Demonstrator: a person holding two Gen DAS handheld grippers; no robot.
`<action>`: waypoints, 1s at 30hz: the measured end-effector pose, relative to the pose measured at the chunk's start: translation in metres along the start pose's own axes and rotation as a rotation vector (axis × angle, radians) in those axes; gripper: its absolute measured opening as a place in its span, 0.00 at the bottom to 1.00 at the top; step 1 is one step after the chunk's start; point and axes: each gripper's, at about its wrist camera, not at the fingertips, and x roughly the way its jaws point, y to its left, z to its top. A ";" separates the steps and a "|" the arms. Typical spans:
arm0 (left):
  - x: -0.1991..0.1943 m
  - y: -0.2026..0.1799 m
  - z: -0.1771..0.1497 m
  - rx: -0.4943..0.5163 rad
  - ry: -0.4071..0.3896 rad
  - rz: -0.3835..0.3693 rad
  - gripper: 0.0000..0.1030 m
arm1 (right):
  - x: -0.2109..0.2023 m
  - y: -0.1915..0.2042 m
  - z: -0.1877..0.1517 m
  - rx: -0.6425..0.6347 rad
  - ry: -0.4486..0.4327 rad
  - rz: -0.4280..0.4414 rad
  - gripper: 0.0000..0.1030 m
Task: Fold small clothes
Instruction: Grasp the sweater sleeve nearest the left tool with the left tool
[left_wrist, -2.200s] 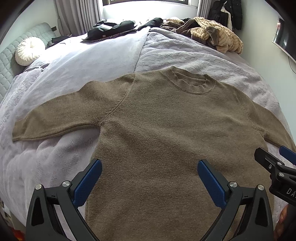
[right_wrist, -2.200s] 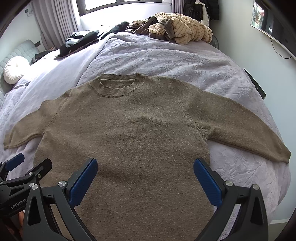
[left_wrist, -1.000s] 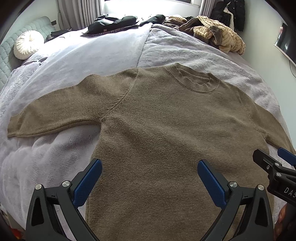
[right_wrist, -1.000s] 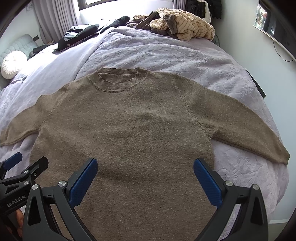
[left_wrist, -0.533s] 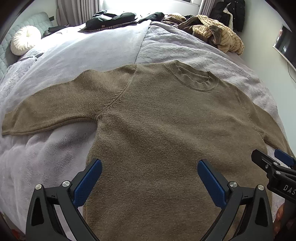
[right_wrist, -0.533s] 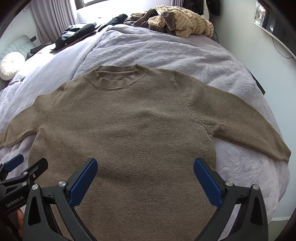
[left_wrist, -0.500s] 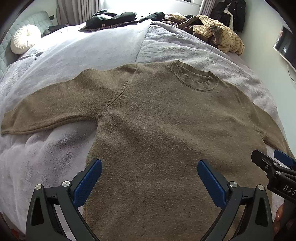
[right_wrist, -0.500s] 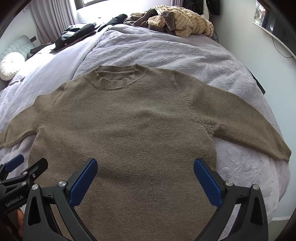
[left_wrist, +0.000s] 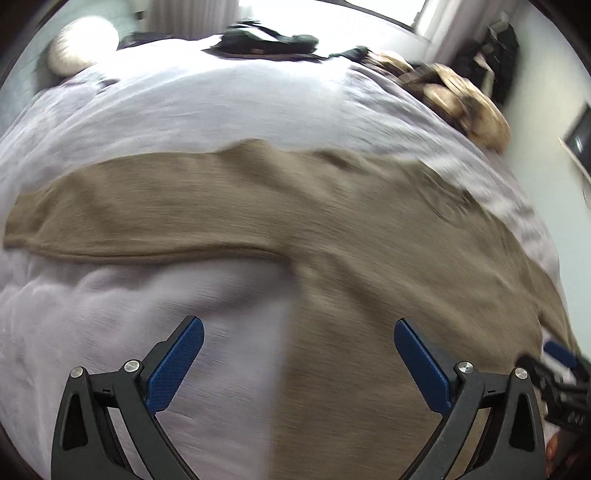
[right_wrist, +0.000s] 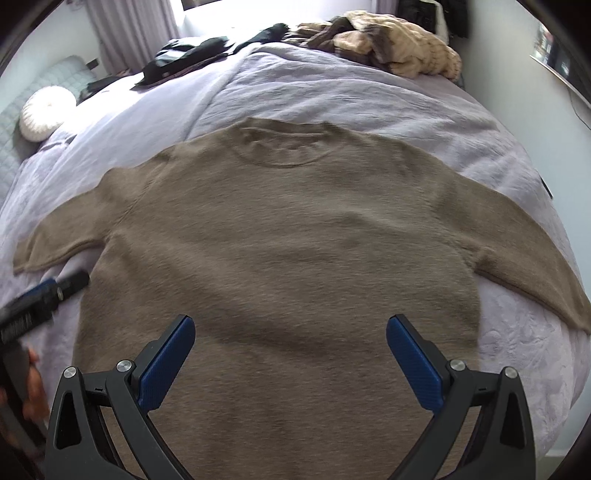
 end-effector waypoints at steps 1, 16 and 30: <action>0.000 0.015 0.002 -0.027 -0.013 0.002 1.00 | 0.002 0.006 -0.001 -0.009 0.006 0.010 1.00; 0.032 0.217 0.039 -0.494 -0.160 -0.010 1.00 | 0.014 0.058 -0.005 -0.050 0.052 0.071 1.00; -0.009 0.213 0.055 -0.441 -0.378 -0.239 0.07 | 0.011 0.049 -0.008 -0.008 0.027 0.155 1.00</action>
